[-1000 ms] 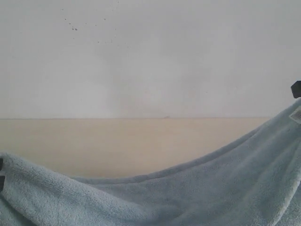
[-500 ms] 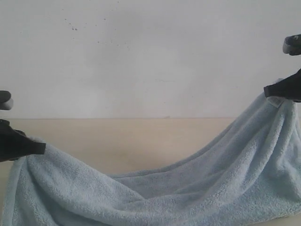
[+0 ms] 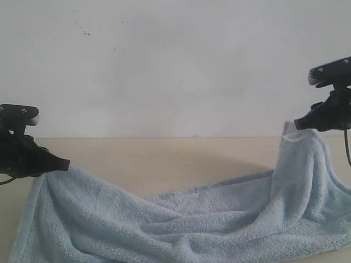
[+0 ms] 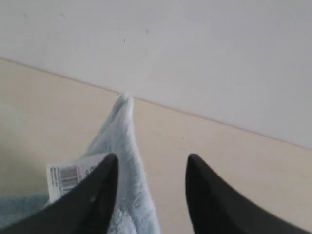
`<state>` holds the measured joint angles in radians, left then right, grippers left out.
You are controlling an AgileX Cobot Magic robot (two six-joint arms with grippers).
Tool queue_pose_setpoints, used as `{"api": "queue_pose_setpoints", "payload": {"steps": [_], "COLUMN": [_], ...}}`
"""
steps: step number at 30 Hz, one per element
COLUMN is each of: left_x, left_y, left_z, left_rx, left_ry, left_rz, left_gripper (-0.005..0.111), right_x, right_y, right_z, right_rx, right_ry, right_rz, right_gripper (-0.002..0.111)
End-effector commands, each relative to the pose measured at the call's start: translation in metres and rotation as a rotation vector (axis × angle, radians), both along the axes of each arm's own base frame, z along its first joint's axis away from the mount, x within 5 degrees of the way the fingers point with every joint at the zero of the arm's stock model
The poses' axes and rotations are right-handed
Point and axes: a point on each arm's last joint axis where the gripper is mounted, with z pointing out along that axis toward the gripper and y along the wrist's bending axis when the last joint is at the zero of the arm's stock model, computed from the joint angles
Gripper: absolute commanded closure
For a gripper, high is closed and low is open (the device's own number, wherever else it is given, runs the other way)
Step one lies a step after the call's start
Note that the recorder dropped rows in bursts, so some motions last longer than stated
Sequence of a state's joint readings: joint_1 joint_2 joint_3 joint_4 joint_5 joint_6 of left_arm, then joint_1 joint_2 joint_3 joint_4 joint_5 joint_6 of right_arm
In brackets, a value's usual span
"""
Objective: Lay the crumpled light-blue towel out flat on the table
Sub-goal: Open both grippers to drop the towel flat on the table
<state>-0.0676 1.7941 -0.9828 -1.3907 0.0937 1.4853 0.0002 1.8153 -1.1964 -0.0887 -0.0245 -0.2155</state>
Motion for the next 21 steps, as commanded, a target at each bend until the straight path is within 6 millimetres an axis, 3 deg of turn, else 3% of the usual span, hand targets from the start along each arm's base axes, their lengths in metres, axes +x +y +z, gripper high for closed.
{"api": "queue_pose_setpoints", "payload": {"steps": [1, 5, 7, 9, 10, 13, 17, 20, 21], "left_x": [0.002, 0.002, 0.002, 0.003, 0.003, -0.002, -0.024, -0.049, -0.056], "left_y": [0.0, 0.0, 0.001, 0.005, 0.007, 0.011, 0.002, -0.011, -0.014], "left_z": [0.003, 0.004, 0.005, 0.008, 0.011, 0.031, 0.06, 0.068, 0.069], "left_rx": [0.002, -0.001, 0.0, 0.027, 0.038, 0.033, -0.077, -0.142, -0.16], "left_ry": [-0.012, -0.015, -0.019, -0.035, -0.048, -0.105, -0.151, -0.133, -0.124], "left_rz": [-0.003, -0.001, 0.021, 0.053, 0.07, 0.126, 0.057, -0.094, -0.133], "left_gripper": [0.073, 0.037, 0.027, 0.026, 0.028, 0.047, 0.104, 0.103, 0.103], "right_x": [0.002, -0.001, -0.004, -0.009, -0.012, -0.023, -0.03, -0.039, -0.044], "right_y": [-0.001, -0.001, -0.001, -0.002, -0.002, -0.003, -0.004, -0.005, -0.004], "right_z": [0.005, 0.008, 0.011, 0.019, 0.024, 0.03, 0.02, 0.005, 0.0], "right_rx": [0.03, 0.056, 0.072, 0.123, 0.147, 0.154, 0.128, 0.118, 0.133], "right_ry": [-0.049, -0.024, -0.017, -0.004, 0.003, 0.078, 0.214, 0.372, 0.418], "right_rz": [-0.014, -0.033, -0.043, -0.076, -0.093, -0.116, -0.131, -0.155, -0.168], "right_gripper": [0.045, 0.042, 0.042, 0.042, 0.042, 0.045, 0.075, 0.107, 0.108]}}
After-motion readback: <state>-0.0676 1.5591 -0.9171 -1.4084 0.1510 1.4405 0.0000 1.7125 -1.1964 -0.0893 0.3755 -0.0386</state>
